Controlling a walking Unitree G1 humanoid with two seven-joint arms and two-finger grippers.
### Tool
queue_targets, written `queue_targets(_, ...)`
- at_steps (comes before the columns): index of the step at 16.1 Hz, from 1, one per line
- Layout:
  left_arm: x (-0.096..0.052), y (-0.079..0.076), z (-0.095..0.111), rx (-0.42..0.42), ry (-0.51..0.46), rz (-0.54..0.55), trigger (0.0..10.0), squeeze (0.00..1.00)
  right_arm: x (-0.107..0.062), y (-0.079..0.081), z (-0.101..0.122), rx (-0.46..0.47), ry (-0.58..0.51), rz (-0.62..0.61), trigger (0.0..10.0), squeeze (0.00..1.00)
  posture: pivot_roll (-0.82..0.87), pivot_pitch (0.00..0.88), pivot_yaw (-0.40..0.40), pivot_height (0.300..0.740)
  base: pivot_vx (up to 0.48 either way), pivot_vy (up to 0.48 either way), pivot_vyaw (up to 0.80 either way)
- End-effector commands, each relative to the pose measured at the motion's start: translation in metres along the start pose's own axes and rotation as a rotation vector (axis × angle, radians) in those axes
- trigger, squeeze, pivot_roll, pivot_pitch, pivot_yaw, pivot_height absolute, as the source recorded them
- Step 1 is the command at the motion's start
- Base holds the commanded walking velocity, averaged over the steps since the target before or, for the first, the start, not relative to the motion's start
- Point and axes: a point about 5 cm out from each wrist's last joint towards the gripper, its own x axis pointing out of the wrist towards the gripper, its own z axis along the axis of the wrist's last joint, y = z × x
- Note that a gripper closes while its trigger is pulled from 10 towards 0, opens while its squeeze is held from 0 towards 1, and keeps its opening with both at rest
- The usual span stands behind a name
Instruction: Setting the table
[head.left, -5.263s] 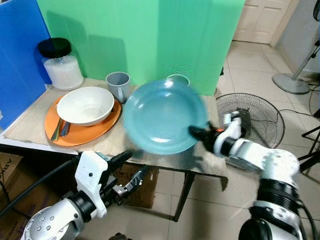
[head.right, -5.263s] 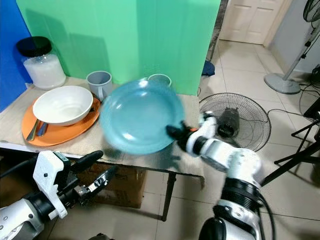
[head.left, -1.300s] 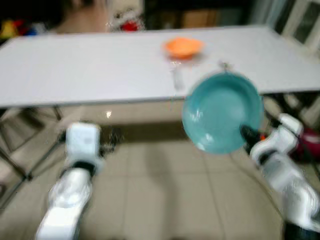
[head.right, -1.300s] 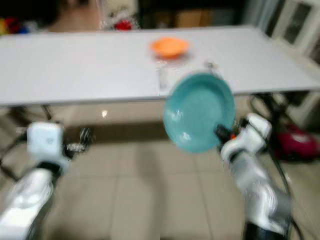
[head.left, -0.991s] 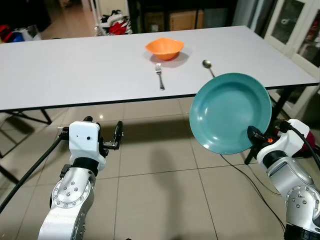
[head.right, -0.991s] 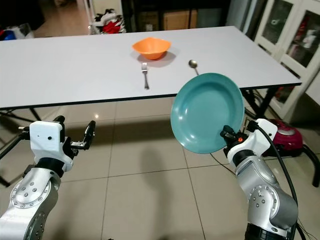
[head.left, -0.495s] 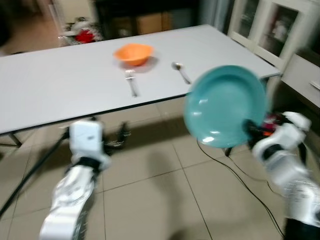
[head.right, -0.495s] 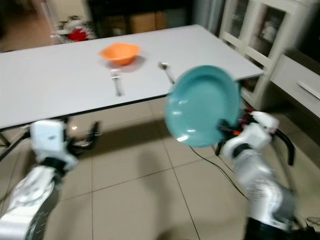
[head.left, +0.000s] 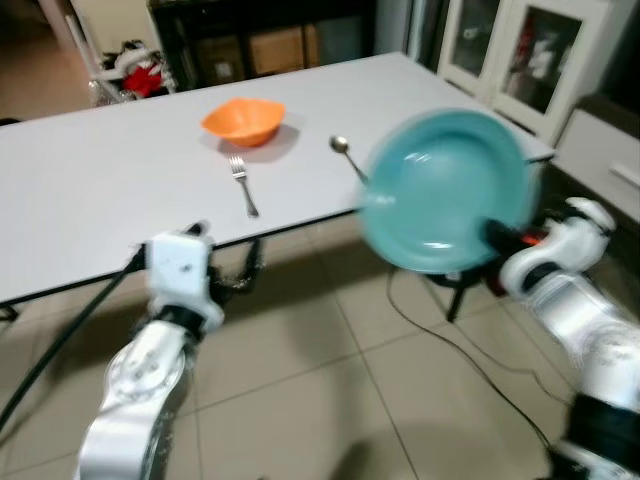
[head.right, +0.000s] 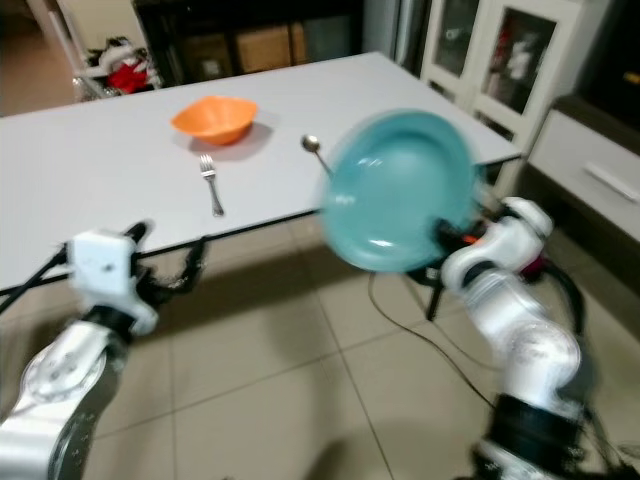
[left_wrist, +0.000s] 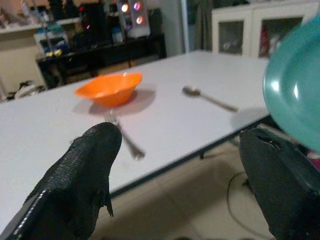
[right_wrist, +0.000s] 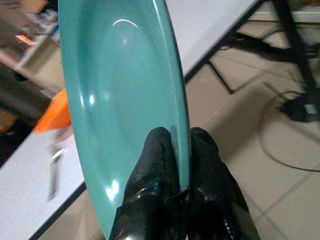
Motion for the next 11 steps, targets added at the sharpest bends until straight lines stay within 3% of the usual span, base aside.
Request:
queue_targets(1,-0.001,0.006,-0.001,0.016,0.01,0.013,10.0,0.0,0.007,0.027,-0.001,0.0,0.043,0.113,10.0,0.0,-0.13,0.0,0.057,0.74,0.296,0.0,0.0)
queue_targets(3,-0.001,0.006,-0.002,0.015,0.011,0.006,10.0,0.0,0.01,0.037,-0.008,0.022,0.141,0.182,10.0,0.0,-0.12,0.0,0.054,0.74,0.302,0.0,0.0)
queue_targets(7,0.001,0.011,0.001,0.012,0.002,0.027,10.0,0.0,0.022,0.055,-0.008,0.023,0.176,0.241,10.0,0.0,-0.1,0.0,0.036,0.74,0.298,0.0,0.0)
queue_targets(11,-0.004,0.012,-0.001,0.009,0.008,0.051,10.0,0.0,0.029,0.059,-0.01,0.018,0.252,0.242,10.0,0.0,-0.09,0.0,0.001,0.74,0.3,0.0,0.0)
